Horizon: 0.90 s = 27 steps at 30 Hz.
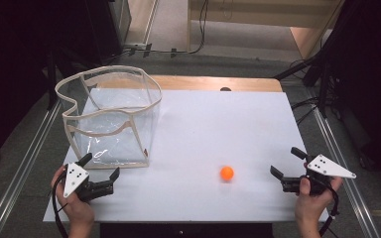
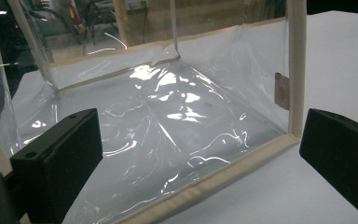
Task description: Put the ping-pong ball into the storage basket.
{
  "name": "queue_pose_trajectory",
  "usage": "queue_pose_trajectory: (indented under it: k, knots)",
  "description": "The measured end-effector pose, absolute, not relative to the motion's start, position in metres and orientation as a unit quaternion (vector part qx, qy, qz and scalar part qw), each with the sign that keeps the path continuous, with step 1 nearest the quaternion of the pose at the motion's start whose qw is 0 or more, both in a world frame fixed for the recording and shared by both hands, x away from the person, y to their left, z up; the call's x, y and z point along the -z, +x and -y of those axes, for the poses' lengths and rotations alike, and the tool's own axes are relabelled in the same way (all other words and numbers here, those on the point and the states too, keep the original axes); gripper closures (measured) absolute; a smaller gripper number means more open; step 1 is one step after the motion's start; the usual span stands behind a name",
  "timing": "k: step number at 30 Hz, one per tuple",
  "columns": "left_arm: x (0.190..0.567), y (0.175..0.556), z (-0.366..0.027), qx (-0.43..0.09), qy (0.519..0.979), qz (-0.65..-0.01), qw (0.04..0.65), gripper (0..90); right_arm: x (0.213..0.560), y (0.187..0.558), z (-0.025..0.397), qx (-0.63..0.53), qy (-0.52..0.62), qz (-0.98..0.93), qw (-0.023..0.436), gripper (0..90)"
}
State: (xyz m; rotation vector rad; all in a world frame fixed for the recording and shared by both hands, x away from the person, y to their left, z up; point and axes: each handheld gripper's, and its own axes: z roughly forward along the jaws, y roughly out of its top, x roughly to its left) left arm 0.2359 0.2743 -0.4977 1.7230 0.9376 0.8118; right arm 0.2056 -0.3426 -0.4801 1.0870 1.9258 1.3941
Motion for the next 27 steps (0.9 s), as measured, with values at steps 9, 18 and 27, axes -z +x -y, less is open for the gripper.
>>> queue_pose_trajectory:
  k: [9,18,27]
  knots:
    - [0.498,0.236,-0.273,-0.335,0.71,-0.383,0.487,0.0,0.469,0.209,0.338,-0.516,0.385,-0.731,0.227,0.0]
    - [0.498,0.236,-0.272,-0.337,0.713,-0.379,0.484,0.0,0.465,0.216,0.33,-0.51,0.378,-0.742,0.212,0.0]
    - [0.498,0.235,-0.272,-0.337,0.712,-0.379,0.486,0.0,0.462,0.224,0.319,-0.499,0.37,-0.759,0.197,0.0]
